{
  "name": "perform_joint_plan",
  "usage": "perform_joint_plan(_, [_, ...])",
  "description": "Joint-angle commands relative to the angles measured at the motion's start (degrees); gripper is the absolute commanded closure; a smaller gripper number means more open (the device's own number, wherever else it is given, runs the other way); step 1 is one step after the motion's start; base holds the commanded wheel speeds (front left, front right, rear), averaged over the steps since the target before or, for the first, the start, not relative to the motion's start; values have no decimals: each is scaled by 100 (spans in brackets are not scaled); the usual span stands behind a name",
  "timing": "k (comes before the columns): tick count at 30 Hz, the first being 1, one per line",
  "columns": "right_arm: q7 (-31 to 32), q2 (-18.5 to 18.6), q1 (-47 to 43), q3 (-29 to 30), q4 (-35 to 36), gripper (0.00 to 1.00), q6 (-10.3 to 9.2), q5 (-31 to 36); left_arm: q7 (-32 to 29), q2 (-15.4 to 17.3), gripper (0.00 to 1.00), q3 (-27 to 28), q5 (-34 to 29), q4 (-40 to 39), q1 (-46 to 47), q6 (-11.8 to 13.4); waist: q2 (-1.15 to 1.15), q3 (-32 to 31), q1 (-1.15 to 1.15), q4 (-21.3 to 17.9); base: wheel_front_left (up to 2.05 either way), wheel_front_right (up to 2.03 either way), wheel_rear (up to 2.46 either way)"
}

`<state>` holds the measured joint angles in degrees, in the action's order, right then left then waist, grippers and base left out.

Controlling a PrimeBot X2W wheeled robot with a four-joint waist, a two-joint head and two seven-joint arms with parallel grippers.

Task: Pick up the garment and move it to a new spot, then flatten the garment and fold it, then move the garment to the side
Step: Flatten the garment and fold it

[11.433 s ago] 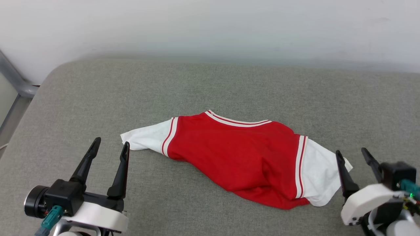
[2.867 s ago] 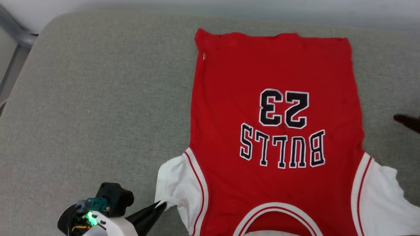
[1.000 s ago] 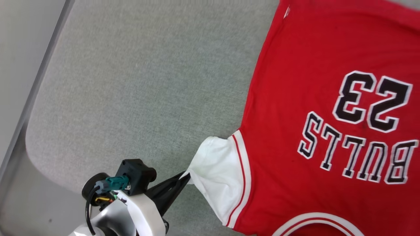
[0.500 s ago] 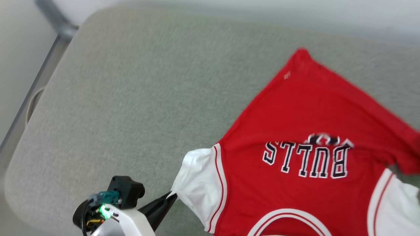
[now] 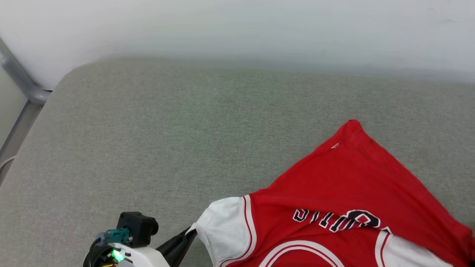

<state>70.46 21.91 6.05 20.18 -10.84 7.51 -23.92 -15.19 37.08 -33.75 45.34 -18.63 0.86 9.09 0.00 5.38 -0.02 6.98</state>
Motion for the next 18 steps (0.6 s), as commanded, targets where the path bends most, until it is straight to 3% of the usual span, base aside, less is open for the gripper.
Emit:
perform_joint_plan(1, [25, -77, -164, 28, 56, 100, -4, -26, 40, -34, 100, -14, 22, 8, -66, 4, 0, -53, 2, -94, 0, 0, 0])
perform_joint_plan(8, [33, -234, -490, 28, 206, 100, -4, -55, 39, -108, 100, -96, -13, 35, 37, -37, 0, -2, 2, -193, 0, 0, 0])
perform_joint_plan(9, [11, -238, -482, 17, 232, 80, -4, -80, 44, -115, 100, -101, -17, 39, 49, -40, 0, 11, 2, -201, 0, 0, 0])
perform_joint_plan(10, [-7, -215, -464, 16, 246, 0, -4, -87, 44, -125, 100, -105, -19, 41, 63, -40, 0, 24, 2, -204, 0, 0, 0])
perform_joint_plan(18, [99, -3, -116, -141, 626, 0, -4, -452, 62, -116, 100, -156, -142, -64, 100, 15, 0, 91, 2, -145, 0, 0, 0])
